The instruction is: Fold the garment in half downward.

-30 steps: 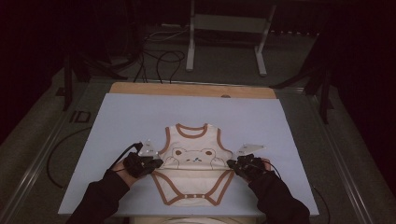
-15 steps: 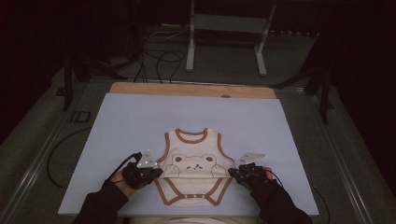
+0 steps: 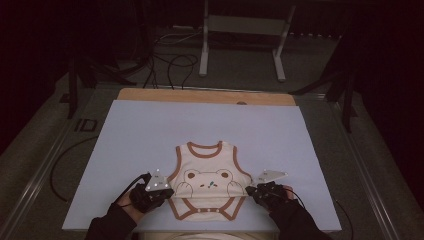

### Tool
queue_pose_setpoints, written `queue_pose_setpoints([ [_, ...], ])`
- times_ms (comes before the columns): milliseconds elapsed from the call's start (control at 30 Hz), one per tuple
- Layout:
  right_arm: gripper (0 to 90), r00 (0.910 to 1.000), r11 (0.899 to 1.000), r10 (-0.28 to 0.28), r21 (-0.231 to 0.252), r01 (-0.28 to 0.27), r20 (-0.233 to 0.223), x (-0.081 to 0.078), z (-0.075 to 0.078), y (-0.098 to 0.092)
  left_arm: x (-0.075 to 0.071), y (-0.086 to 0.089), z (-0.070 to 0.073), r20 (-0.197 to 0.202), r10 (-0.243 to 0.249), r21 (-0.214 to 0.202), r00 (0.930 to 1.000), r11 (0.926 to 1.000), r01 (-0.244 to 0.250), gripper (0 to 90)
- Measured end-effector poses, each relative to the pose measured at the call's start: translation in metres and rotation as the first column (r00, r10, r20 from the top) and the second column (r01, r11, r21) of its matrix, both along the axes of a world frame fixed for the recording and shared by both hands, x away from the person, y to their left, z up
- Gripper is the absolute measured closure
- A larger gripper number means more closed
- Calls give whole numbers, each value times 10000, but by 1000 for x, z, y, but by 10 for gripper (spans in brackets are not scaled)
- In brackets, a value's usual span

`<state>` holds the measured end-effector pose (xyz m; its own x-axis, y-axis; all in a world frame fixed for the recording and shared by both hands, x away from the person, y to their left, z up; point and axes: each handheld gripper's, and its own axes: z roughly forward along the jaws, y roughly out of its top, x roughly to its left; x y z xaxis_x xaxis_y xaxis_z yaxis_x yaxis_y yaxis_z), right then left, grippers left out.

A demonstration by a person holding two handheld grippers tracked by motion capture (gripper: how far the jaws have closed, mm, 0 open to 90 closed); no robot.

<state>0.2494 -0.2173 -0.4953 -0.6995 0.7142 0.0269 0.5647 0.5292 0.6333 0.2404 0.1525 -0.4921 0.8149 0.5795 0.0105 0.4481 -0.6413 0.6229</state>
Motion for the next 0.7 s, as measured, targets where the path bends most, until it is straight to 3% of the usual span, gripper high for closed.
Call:
queue_pose_setpoints([
  [333,888,9997,9999,81,-134,-84,-217,-1,-8,1,5,5,-14,-342,108,-105,9994,9999,-112,886],
  [467,887,9996,9995,207,-233,-212,-208,-1,-12,2,6,8,-17,-447,100,-398,9990,9991,-118,882],
  [700,885,9992,9986,397,-362,-398,-37,-3,-13,2,5,7,-17,-293,60,-260,9996,9996,-67,877],
])
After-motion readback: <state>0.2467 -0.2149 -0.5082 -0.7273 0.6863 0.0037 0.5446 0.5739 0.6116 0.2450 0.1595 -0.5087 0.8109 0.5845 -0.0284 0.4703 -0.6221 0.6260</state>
